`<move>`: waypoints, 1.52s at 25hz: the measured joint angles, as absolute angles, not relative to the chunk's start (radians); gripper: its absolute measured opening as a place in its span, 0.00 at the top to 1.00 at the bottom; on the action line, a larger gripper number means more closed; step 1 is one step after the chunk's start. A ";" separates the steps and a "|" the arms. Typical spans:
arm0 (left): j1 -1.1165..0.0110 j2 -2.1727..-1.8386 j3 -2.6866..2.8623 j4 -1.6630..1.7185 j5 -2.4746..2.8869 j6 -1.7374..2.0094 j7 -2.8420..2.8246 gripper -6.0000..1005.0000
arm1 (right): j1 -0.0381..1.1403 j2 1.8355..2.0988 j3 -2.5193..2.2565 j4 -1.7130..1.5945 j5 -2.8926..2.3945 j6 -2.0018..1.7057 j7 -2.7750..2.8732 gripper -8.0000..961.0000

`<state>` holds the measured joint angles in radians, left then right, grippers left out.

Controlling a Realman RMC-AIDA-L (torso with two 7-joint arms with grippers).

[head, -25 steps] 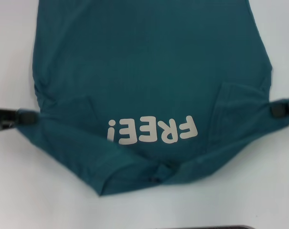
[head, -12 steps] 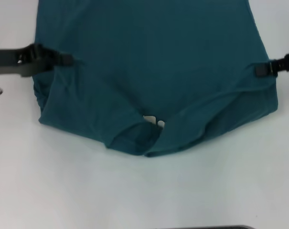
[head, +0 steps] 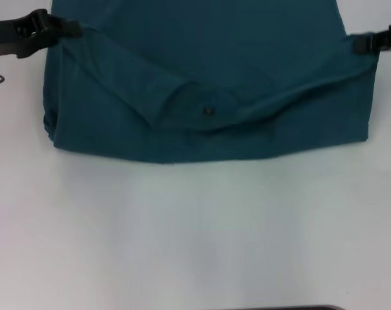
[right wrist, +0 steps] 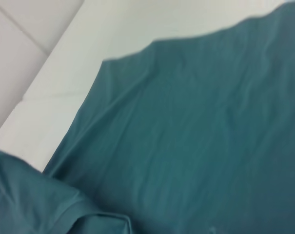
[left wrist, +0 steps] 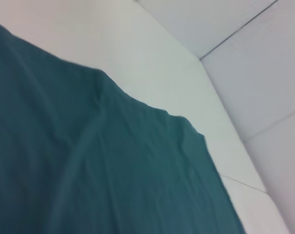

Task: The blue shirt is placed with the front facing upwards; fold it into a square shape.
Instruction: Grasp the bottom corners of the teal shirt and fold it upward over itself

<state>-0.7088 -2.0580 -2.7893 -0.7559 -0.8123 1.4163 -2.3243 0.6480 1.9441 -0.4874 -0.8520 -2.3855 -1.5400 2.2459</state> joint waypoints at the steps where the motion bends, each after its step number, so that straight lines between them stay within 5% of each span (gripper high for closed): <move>1: -0.710 -2.058 -2.770 -0.755 -0.818 1.393 -2.321 0.94 | 0.648 1.944 -0.487 -0.852 -2.386 -1.540 2.246 0.96; 12: -0.717 -2.096 -2.511 -0.755 -0.832 1.129 -2.310 0.93 | 0.683 1.991 -0.573 -0.858 -2.375 -1.360 2.232 0.96; 24: -0.756 -2.092 -2.443 -0.771 -0.833 0.988 -2.227 0.93 | 0.704 2.005 -0.640 -0.853 -2.376 -1.153 2.232 0.96; 38: -0.772 -2.132 -2.259 -0.761 -0.832 0.686 -2.133 0.93 | 0.715 2.031 -0.747 -0.845 -2.382 -0.973 2.240 0.96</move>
